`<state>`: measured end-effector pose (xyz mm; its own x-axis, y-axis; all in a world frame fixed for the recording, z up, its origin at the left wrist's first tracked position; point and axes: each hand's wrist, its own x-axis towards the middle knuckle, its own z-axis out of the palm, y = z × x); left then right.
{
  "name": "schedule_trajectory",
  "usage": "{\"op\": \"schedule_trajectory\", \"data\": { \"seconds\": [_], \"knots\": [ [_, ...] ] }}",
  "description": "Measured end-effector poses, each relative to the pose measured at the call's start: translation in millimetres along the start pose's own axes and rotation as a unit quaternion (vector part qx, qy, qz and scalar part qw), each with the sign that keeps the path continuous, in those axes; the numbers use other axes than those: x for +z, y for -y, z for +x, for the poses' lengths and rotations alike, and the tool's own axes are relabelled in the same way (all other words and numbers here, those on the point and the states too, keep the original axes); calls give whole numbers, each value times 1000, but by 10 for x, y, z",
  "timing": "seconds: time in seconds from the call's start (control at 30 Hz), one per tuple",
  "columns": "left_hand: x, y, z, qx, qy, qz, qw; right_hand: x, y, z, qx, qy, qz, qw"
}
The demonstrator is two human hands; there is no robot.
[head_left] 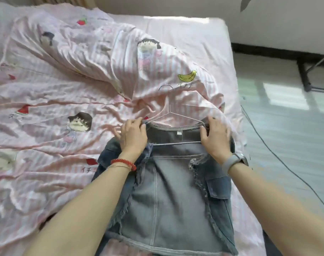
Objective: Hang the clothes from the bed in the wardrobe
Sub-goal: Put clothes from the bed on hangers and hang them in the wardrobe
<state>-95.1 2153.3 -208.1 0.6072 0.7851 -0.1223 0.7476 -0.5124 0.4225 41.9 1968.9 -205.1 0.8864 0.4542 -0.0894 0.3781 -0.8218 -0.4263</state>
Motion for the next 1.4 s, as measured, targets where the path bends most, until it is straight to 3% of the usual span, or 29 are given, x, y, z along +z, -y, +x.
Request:
{"op": "schedule_trajectory", "data": {
  "seconds": [0.1,0.2,0.33,0.43,0.5,0.6,0.7,0.77,0.83,0.9,0.97,1.0,1.07,1.13,1.2,1.27,1.4],
  "knots": [
    [530,395,-196,-5,107,75,991,632,-184,-292,19,106,-14,994],
    [841,708,-554,8,131,142,981,1001,-284,-658,25,142,-50,988],
    [858,908,-688,-2,47,144,988,1074,-320,-868,31,89,-97,991],
    [777,1030,-751,45,9,175,984,1007,-386,-997,27,52,-139,989],
    [717,1098,-815,58,24,194,979,958,-446,-1040,-12,45,-167,985],
    [636,1134,-931,0,93,201,975,895,-513,-1034,-54,30,-191,980],
    [564,1145,-1052,35,98,184,977,829,-463,-1050,-71,15,-184,980],
    [471,1134,-1052,39,82,173,981,753,-388,-1057,-60,-4,-133,989],
    [342,1055,-1001,32,44,108,993,640,-229,-1032,-6,-20,0,1000],
    [218,785,-980,53,-8,-33,998,550,-31,-921,48,-39,165,984],
    [216,452,-1000,108,-25,-105,988,527,184,-731,75,-65,278,956],
    [263,316,-1017,126,-4,-106,986,556,266,-624,87,-53,326,940],
    [473,230,-1090,133,105,4,986,643,350,-506,101,60,386,915],
    [685,371,-1212,146,232,159,948,787,250,-561,70,224,298,925],
    [793,541,-1320,138,304,182,925,892,69,-753,15,328,182,927],
    [805,653,-1399,134,294,149,935,943,-49,-940,-50,328,119,936],
    [516,741,-1509,118,207,141,961,828,129,-1189,-140,224,26,964]
  ]
}}
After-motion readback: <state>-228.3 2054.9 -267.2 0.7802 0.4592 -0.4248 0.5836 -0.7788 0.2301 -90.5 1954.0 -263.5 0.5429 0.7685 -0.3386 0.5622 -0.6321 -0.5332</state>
